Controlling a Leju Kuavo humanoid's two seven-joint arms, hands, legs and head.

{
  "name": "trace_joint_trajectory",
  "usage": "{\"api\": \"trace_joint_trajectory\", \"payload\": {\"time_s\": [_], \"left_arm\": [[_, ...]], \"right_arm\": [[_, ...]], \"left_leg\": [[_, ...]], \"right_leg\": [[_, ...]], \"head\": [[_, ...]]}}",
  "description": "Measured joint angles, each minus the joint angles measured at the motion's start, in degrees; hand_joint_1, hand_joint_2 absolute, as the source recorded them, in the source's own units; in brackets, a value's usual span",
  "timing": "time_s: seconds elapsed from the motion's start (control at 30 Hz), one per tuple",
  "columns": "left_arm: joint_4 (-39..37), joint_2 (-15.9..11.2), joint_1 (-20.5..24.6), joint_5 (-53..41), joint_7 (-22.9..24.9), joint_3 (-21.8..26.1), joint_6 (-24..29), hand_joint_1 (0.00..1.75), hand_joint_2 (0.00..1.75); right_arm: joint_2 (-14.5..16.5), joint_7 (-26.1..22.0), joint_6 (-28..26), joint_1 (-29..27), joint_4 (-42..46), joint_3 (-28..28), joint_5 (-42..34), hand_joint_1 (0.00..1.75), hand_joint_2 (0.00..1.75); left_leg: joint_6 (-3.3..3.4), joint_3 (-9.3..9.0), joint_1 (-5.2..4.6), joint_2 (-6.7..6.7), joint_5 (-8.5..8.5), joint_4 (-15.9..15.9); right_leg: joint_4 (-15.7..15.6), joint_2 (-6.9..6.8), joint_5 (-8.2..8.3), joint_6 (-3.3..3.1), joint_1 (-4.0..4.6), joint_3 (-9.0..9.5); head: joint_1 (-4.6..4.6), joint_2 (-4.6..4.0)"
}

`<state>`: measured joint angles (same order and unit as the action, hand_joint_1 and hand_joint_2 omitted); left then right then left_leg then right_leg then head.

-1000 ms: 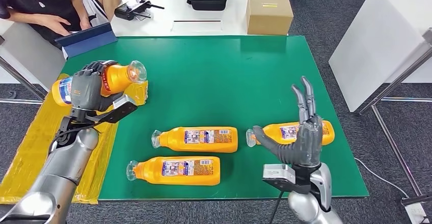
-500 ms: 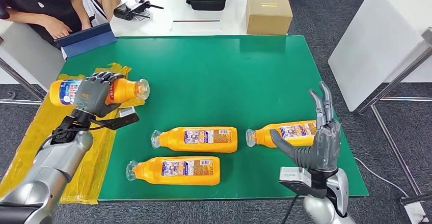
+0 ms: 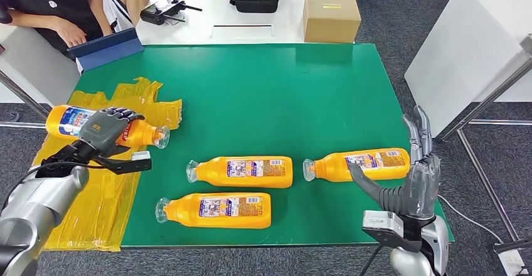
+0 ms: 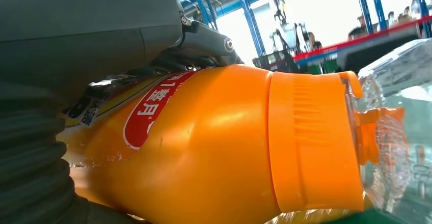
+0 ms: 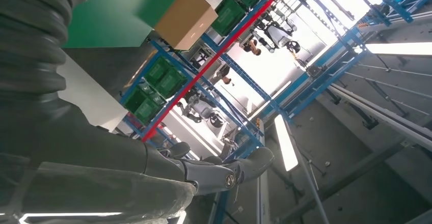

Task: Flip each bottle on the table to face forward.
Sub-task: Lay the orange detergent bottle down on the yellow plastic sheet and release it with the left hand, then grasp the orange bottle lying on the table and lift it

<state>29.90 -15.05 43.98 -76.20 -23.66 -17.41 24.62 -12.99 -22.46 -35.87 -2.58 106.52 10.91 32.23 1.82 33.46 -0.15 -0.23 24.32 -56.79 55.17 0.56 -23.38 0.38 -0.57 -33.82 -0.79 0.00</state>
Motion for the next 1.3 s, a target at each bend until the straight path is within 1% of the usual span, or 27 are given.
{"api": "trace_joint_trajectory", "payload": {"time_s": [0.23,0.57,0.83,1.0,1.17,1.3], "left_arm": [[-1.78,-0.94,0.01,-0.63,0.07,-1.76,-1.28,1.75,1.75],[-2.89,-0.98,-0.02,0.56,-0.92,-2.28,-1.65,1.75,1.75],[-2.97,-0.09,-0.34,5.97,-3.56,-2.45,-1.99,1.75,1.75],[-2.97,0.58,-0.55,7.28,-4.09,-2.39,-2.39,1.75,1.75],[-2.92,1.45,-0.74,8.89,-4.37,-2.17,-3.39,1.75,1.75],[-2.67,1.63,-1.2,9.64,-4.34,-2.17,-3.61,1.75,1.75]], "right_arm": [[0.54,0.25,0.04,-2.24,1.96,-1.09,1.26,0.0,1.75],[1.27,0.53,1.43,-2.83,2.72,-1.7,2.1,0.0,1.75],[2.53,0.44,2.05,-3.76,2.76,-2.01,2.86,0.0,1.75],[3.1,0.34,2.36,-4.05,2.76,-2.03,2.82,0.0,1.75],[3.86,1.02,4.15,-3.63,2.76,-2.03,3.02,0.0,1.75],[4.07,1.13,5.01,-3.38,2.72,-2.03,2.77,0.0,1.75]], "left_leg": [[0.0,0.01,-0.01,-0.01,0.0,0.0],[0.0,0.0,-0.02,-0.01,0.0,0.0],[0.0,0.0,-0.01,-0.01,0.0,0.0],[0.0,0.0,-0.01,0.0,0.0,0.0],[0.0,0.0,-0.01,-0.01,0.0,0.0],[0.0,0.0,-0.01,0.01,0.0,0.0]], "right_leg": [[0.0,-0.01,0.0,0.0,0.0,0.02],[0.0,-0.01,0.0,0.0,0.0,0.01],[0.0,-0.01,0.0,0.0,-0.01,0.0],[0.0,0.0,0.0,0.0,0.0,0.0],[0.0,-0.01,0.0,0.0,0.0,0.01],[0.0,0.0,0.0,0.0,0.0,0.01]], "head": [[-0.01,0.0],[-0.01,0.0],[-0.01,0.0],[-0.01,0.0],[0.0,0.0],[0.0,0.0]]}}
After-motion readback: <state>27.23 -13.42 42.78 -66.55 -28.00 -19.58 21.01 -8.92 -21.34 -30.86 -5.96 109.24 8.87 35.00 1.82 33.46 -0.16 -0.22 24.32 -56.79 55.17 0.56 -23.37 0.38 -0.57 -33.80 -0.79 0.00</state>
